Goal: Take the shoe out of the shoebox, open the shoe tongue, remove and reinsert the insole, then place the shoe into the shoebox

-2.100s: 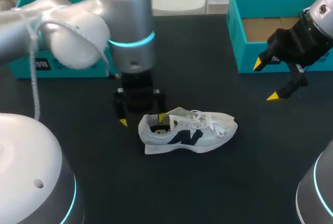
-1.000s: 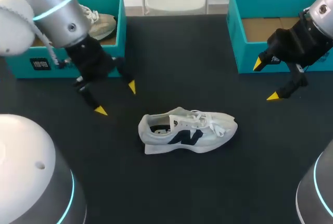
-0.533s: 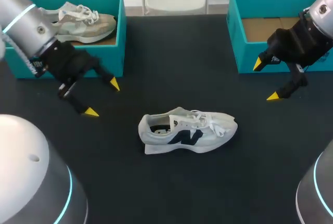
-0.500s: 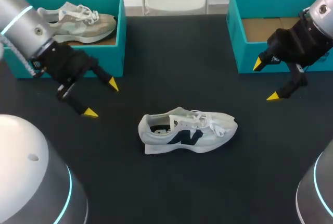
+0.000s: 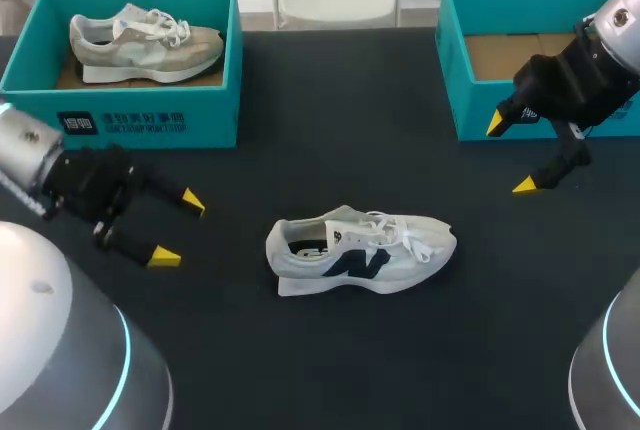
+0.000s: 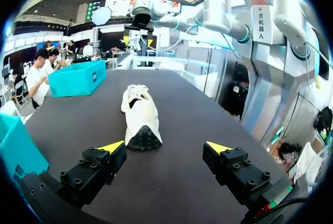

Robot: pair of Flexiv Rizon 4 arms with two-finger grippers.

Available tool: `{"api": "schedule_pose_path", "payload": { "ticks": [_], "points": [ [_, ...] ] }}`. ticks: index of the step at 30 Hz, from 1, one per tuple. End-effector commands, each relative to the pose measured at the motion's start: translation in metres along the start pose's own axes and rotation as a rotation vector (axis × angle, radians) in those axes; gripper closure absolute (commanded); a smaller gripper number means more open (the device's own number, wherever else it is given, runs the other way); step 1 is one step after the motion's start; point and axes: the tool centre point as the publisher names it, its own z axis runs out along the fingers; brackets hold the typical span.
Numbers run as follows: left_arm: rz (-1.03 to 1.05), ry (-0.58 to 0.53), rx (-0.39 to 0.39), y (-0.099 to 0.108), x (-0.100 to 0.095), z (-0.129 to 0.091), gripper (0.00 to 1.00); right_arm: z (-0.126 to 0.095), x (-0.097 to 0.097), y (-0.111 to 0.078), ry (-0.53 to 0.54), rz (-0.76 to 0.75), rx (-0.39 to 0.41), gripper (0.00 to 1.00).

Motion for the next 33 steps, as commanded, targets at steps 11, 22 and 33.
{"api": "schedule_pose_path", "payload": {
  "ticks": [11, 22, 33],
  "points": [
    [-0.036, -0.19, 0.215, 0.016, 0.007, 0.01, 0.0, 0.001, -0.001, 0.0, 0.0, 0.001, 0.003, 0.0],
    [-0.036, -0.19, 0.215, 0.016, 0.007, 0.01, 0.0, 0.001, -0.001, 0.0, 0.0, 0.001, 0.003, 0.0],
    [-0.023, -0.269, 0.242, 0.035, -0.008, 0.052, 0.0, 0.001, -0.001, 0.0, 0.0, 0.001, 0.003, 0.0]
  ]
}}
